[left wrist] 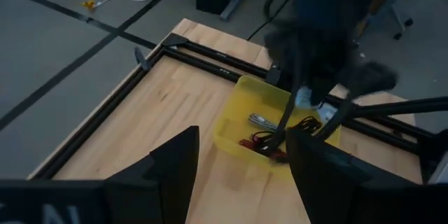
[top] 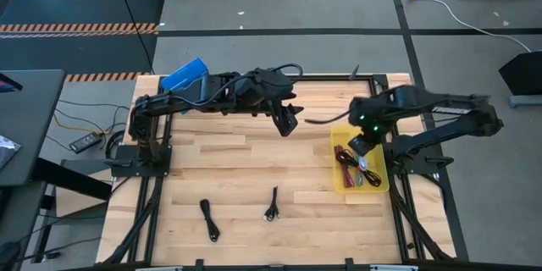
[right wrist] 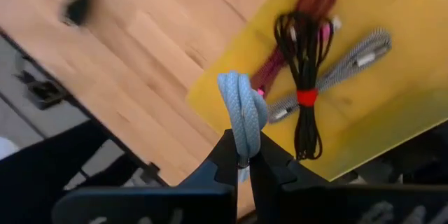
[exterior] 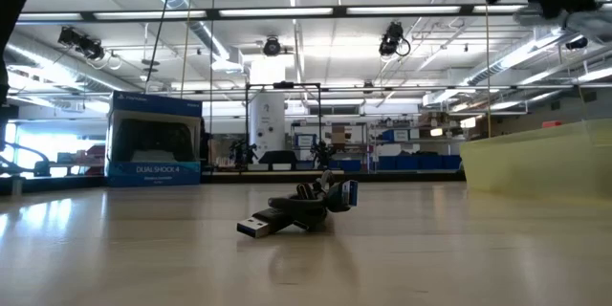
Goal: Pick and place USB-C Cables
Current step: Put the blue cable charger into the yellow bin, then put the right black charger cable into the yellow bin
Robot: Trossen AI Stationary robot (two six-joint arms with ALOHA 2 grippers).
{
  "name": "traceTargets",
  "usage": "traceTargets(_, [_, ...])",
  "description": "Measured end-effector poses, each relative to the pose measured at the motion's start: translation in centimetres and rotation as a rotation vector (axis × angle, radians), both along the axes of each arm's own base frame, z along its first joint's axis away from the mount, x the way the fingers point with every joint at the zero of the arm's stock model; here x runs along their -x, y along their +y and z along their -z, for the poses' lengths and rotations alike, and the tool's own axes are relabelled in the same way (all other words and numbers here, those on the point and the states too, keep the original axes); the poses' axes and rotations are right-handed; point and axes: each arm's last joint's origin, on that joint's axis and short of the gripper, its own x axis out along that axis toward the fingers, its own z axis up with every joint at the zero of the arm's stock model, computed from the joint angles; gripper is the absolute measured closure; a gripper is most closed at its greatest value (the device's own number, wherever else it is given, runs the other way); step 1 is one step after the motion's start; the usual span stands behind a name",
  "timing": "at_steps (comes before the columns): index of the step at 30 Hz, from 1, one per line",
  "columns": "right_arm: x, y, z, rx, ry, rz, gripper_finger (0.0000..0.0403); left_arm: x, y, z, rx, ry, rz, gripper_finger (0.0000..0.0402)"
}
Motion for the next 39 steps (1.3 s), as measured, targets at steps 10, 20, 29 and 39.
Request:
traceTargets(10, [-0.9, 0.6, 8.6, -0.127, 0.053, -0.032, 0.0376, 0.2, -4.6, 0.2, 0.096, -0.002, 0.069, 0.0180])
traceTargets(20, [-0.1, 0.9, 12.9, -0.157, 0.086, -0.044, 0.0360, 1.1, -9.1, 0.5, 0.211, 0.009, 0.071, 0.0180])
traceTargets(29, [-0.5, 0.9, 13.1, -0.150, 0.039, -0.057, 0.0257, 0.9, -10.8, 4.4, 0.407, 0.137, -0.053, 0.0180])
traceTargets(39, [-0.7, 1.0, 12.3, -0.192, -0.046, -0.018, 0.0189, 0.1, -12.0, 12.0, 0.646, 0.289, -0.223, 0.0180])
